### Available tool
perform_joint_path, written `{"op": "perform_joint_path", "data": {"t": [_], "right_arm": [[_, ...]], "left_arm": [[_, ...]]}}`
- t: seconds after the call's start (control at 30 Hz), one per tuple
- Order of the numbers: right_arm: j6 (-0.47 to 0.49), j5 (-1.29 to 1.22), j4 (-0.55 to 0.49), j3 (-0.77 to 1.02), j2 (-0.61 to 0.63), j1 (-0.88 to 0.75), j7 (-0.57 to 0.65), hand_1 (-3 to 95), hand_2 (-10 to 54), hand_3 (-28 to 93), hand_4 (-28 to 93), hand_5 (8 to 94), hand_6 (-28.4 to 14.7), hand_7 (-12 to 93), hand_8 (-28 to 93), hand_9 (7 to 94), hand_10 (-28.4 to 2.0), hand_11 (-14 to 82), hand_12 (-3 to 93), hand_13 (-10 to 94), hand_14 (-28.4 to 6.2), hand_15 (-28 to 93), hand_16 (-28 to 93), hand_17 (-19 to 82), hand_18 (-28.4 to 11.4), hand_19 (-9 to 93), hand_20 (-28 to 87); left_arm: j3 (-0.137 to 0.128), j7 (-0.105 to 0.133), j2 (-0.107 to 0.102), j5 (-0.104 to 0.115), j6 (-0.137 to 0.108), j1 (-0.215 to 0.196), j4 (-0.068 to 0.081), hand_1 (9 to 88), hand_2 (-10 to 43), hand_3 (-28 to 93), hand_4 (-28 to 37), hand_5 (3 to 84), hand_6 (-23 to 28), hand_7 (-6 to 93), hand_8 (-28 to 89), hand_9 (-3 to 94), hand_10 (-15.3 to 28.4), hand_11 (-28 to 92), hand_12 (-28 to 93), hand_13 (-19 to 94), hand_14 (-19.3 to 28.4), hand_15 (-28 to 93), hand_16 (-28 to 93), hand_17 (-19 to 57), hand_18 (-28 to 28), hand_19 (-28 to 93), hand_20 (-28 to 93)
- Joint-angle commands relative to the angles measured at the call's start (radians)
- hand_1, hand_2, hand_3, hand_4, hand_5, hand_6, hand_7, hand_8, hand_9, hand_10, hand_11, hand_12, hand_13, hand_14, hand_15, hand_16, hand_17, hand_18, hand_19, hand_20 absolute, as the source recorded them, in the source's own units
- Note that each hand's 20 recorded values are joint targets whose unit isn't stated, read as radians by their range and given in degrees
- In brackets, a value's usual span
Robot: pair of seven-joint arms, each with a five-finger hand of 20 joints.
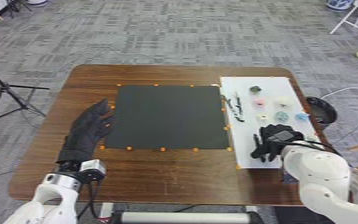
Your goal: Arrange flowers
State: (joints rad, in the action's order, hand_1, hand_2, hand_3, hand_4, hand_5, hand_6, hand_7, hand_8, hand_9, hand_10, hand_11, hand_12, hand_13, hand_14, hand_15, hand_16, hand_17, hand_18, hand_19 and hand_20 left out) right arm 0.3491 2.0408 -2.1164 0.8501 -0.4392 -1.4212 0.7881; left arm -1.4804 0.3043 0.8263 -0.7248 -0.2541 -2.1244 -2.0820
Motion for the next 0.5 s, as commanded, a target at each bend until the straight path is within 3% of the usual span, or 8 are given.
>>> {"op": "perform_joint_path", "data": {"t": [0.03,0.17,0.27,0.4,0.5], "right_arm": [[0.022,0.013,0.046,-0.1,-0.058,-0.022,-0.013,26.9,-9.5,72,-28,69.8,-1.7,48,-16,72.3,-14.1,46.7,30.7,65,-12.7,75,29,33,-22.2,89,41],[0.036,0.022,0.074,-0.141,-0.06,-0.011,-0.003,32.1,-9.5,75,-28,69.3,-1.1,50,-16,72.4,-13.1,49.0,31.3,65,-12.0,76,29,34,-22.1,90,41],[0.017,0.03,0.092,-0.154,-0.055,-0.021,0.0,39.6,-9.5,73,-28,67.9,-1.8,50,8,72.7,-12.4,49.6,31.1,66,-11.2,76,29,34,-21.7,90,40],[-0.015,0.048,0.106,-0.152,-0.05,-0.044,-0.011,48.6,-9.1,74,-28,69.6,-0.7,50,8,76.3,-10.8,42.8,41.8,68,-10.5,76,30,36,-21.5,92,40],[-0.023,0.051,0.108,-0.14,-0.047,-0.056,-0.027,49.3,-9.1,75,-28,71.0,-0.7,49,10,77.4,-10.5,42.2,45.1,69,-10.0,76,31,37,-21.4,92,41]], "left_arm": [[0.0,0.002,0.01,0.006,0.0,0.0,-0.006,30.4,-8.2,65,-22.3,23.6,2.4,21.1,-10,15.5,10.3,22,19,14,14.0,26,2,-7.8,18.3,40,8],[0.003,0.004,0.011,0.006,-0.001,0.001,-0.006,30.4,-8.0,65,-22.2,23.5,2.5,21.0,-10,15.3,10.4,23,19,14,14.1,26,2,-8.0,18.3,40,8],[-0.004,0.004,0.011,0.007,-0.001,-0.002,-0.006,30.5,-8.0,65,-22.2,23.6,2.6,20.9,-10,15.3,10.5,22,19,14,14.2,26,2,-8.0,18.3,40,8],[-0.015,0.014,0.011,0.009,-0.017,-0.011,-0.009,30.5,-7.8,65,-22.2,23.6,2.7,20.7,-10,15.4,10.6,22,19,14,14.3,26,2,-8.1,18.3,40,8],[-0.024,0.016,0.01,0.012,-0.023,-0.019,-0.012,30.6,-7.7,65,-22.2,23.7,2.7,20.6,-10,15.4,10.7,22,19,14,14.3,26,2,-8.1,18.3,40,8]]}}
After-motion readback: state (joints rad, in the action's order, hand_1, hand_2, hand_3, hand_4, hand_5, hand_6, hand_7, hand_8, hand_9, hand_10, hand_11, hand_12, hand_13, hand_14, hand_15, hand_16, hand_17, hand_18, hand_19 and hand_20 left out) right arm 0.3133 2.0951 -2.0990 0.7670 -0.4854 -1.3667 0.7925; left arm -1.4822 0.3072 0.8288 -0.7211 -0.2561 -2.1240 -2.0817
